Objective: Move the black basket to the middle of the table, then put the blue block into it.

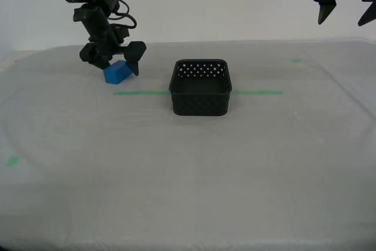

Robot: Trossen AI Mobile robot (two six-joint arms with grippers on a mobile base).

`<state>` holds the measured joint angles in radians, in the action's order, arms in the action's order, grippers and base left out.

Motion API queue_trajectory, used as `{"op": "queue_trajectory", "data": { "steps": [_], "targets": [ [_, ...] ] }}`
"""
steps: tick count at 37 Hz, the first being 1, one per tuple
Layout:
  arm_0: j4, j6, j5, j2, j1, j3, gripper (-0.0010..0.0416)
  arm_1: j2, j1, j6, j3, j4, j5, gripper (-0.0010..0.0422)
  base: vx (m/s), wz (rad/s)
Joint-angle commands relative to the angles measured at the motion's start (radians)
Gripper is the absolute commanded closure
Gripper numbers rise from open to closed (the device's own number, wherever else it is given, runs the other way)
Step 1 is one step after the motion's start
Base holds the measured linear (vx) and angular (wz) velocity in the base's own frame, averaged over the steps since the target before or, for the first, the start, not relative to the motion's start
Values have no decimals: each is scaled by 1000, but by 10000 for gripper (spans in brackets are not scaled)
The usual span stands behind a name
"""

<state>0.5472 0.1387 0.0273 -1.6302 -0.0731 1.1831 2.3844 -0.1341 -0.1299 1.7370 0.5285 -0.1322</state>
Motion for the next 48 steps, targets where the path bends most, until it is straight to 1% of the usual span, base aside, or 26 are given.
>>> {"op": "queue_trajectory", "data": {
  "steps": [1,5,9,17,28,36,43,48],
  "targets": [
    [-1,-1,0,1,0,0,7,0,0,-1,0,15,1,11,0,0],
    [-1,-1,0,1,0,0,7,0,1,-11,0,24,3,12,0,0],
    [-1,-1,0,1,0,0,7,0,2,-17,0,24,19,12,0,0],
    [-1,-1,0,1,0,0,7,0,5,-39,0,36,19,12,0,0],
    [-1,-1,0,1,0,0,7,0,5,-40,0,11,29,12,0,0],
    [-1,-1,0,1,0,0,7,0,5,-67,0,7,29,13,0,0],
    [-1,-1,0,1,0,0,7,0,5,-69,0,-1,29,37,0,0],
    [-1,-1,0,1,0,0,7,0,5,-69,0,-4,29,78,0,0]
  ]
}}
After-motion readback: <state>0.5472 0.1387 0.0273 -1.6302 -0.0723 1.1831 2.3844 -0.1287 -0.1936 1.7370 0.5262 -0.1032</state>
